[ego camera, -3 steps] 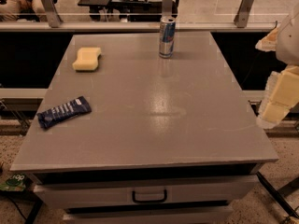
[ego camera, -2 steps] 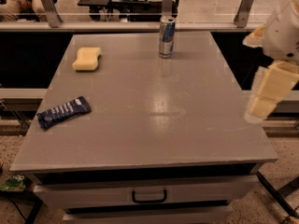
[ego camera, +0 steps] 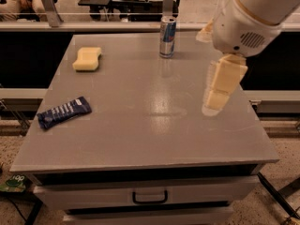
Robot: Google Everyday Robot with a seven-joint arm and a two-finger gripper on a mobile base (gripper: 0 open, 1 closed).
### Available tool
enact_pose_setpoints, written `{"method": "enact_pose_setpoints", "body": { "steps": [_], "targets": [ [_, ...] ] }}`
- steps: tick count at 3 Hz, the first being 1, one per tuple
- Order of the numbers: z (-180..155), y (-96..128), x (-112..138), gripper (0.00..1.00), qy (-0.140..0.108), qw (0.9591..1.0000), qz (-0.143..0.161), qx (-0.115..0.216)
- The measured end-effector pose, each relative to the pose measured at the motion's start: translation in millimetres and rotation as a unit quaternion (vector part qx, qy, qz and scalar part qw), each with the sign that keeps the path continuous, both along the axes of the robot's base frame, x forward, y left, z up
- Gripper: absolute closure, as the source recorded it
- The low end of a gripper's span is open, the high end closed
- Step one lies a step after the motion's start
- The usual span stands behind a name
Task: Move rxbar blueberry near redbull can
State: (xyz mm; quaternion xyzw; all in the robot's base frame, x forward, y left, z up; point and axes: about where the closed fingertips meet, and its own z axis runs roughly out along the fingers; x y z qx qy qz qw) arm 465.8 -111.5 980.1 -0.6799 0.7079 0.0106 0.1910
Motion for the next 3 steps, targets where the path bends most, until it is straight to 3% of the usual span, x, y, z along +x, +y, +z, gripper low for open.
{"method": "enact_pose_setpoints", "body": {
  "steps": [1,3],
  "targets": [
    [-8.2,71.6,11.8,0.0,0.001,0.9976,0.069,0.008],
    [-23.4,151.4,16.0,0.0,0.009,0.9887,0.149,0.003]
  ]
}}
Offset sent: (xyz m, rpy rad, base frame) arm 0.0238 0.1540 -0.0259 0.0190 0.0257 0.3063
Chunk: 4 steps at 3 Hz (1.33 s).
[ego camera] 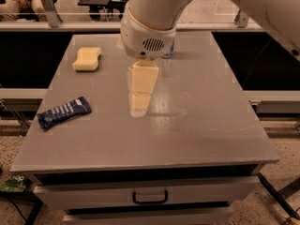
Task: Move rxbar blueberry near redbull can
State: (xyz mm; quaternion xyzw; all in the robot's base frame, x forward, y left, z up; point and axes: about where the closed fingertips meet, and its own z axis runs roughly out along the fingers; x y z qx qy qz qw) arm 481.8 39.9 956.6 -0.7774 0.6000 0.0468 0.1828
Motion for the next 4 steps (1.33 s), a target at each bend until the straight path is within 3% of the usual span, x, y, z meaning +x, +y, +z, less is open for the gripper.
{"method": "enact_pose_setpoints", "body": {
  "steps": [2,4],
  "targets": [
    [-35.7,73.8,-7.8,0.0,0.012,0.9963,0.079,-0.03],
    [-87.9,134.7,16.8,0.0,0.038,0.9879,0.128,-0.079]
  ]
}}
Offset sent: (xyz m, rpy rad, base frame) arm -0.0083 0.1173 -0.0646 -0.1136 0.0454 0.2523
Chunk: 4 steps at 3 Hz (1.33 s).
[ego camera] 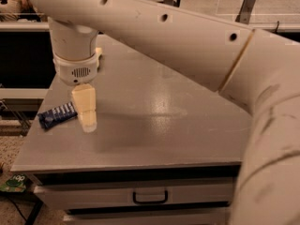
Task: Move rxbar blueberry near redbull can
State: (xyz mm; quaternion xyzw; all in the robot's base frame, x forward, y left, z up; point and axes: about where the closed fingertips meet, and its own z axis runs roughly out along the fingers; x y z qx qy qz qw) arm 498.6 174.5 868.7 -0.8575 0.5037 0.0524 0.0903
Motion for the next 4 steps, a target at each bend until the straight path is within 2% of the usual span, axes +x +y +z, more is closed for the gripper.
{"method": "enact_pose_setpoints", "body": {
  "steps": [2,3,4],
  "targets": [
    [-24.4,28.6,11.6,0.0,0.02,0.9994,0.014,-0.023],
    [-30.8,35.2,14.7,0.0,0.026,0.9991,0.015,-0.03],
    [-39.1,40.5,17.4,0.26,0.031,0.9986,0.014,-0.041]
  ]
}}
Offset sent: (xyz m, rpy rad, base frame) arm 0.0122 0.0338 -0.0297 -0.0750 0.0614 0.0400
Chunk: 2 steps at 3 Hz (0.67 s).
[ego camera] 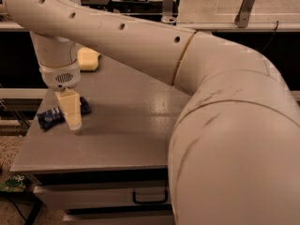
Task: Move rxbar blueberry near redbull can
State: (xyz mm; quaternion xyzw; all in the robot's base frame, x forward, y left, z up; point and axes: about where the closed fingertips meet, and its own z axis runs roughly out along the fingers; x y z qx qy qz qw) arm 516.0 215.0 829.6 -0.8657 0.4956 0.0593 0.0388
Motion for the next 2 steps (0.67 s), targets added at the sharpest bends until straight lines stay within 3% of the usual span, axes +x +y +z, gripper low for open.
{"method": "enact_pose_setpoints", "body": {
  "steps": [1,2],
  "targets": [
    [-2.7,1.8,1.4,0.49,0.002,1.0,-0.001,-0.006],
    [0.0,1.0,2.4,0.8,0.003,1.0,-0.002,-0.007]
  ]
}}
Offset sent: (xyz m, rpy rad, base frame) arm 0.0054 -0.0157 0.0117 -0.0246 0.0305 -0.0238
